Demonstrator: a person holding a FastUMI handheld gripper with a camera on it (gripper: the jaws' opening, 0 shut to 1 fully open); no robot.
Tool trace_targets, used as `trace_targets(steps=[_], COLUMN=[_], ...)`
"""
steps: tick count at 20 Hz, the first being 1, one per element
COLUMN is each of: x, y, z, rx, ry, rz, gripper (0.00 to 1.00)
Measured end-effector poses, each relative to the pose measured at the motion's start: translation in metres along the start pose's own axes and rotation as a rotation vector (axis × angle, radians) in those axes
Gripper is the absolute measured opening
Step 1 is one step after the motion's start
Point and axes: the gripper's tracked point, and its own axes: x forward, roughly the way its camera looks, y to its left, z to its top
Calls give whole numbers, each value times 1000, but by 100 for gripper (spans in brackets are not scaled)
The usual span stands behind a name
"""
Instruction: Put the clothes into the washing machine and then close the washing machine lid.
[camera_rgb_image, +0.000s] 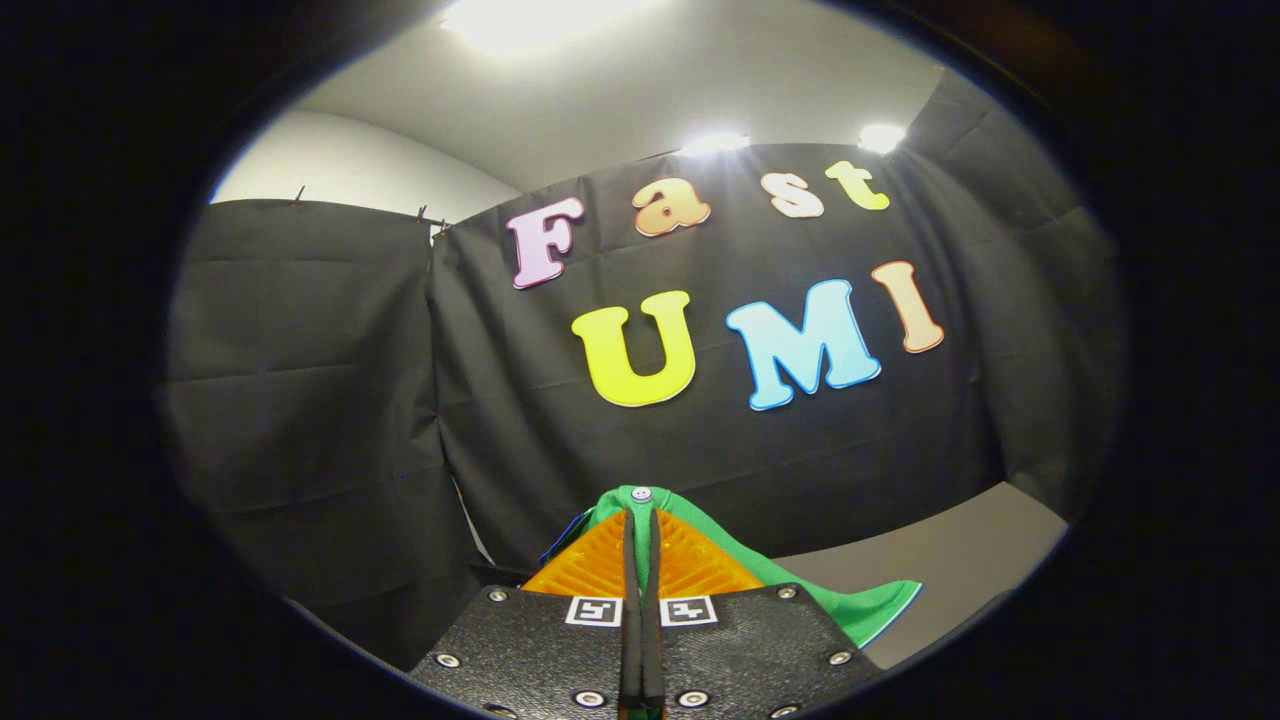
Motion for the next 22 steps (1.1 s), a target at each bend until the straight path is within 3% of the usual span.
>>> trace_targets(steps=[14,22], x=[21,37], y=[109,139], z=[-75,-140], rx=[13,-13], ry=[107,202], rz=[100,118], gripper=[0,0])
